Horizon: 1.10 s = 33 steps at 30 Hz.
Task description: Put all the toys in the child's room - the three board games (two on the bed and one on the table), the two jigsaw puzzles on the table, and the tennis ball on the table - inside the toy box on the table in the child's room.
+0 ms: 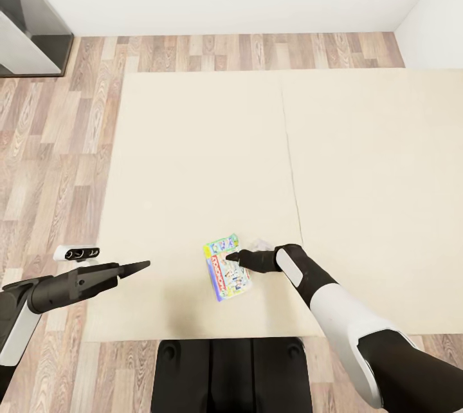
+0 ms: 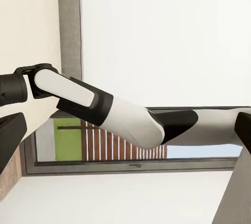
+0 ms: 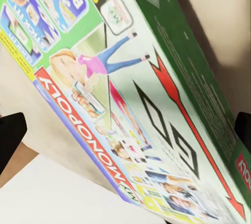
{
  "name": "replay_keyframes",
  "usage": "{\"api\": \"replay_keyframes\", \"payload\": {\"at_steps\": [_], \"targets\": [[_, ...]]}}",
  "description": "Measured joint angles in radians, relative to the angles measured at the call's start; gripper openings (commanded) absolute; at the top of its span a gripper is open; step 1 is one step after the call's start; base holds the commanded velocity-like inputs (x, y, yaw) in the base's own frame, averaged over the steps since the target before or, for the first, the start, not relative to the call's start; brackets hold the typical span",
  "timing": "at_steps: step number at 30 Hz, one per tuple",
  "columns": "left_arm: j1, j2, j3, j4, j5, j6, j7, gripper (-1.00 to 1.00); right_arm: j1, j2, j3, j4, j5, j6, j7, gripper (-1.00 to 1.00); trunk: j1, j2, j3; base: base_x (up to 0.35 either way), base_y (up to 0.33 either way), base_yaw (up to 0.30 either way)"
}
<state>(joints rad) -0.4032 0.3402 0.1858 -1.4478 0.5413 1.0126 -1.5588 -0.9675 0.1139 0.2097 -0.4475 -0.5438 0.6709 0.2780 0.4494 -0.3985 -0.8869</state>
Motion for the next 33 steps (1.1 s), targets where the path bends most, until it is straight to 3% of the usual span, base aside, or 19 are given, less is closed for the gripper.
{"api": "replay_keyframes", "payload": {"at_steps": [33], "targets": [[0.0, 0.0, 0.0, 0.0, -0.001, 0.0, -0.001, 1.0, 0.0, 0.0, 0.0, 0.0, 0.0, -0.002, -0.001, 1.0, 0.0, 0.0, 0.0, 0.0, 0.048, 0.03]]}}
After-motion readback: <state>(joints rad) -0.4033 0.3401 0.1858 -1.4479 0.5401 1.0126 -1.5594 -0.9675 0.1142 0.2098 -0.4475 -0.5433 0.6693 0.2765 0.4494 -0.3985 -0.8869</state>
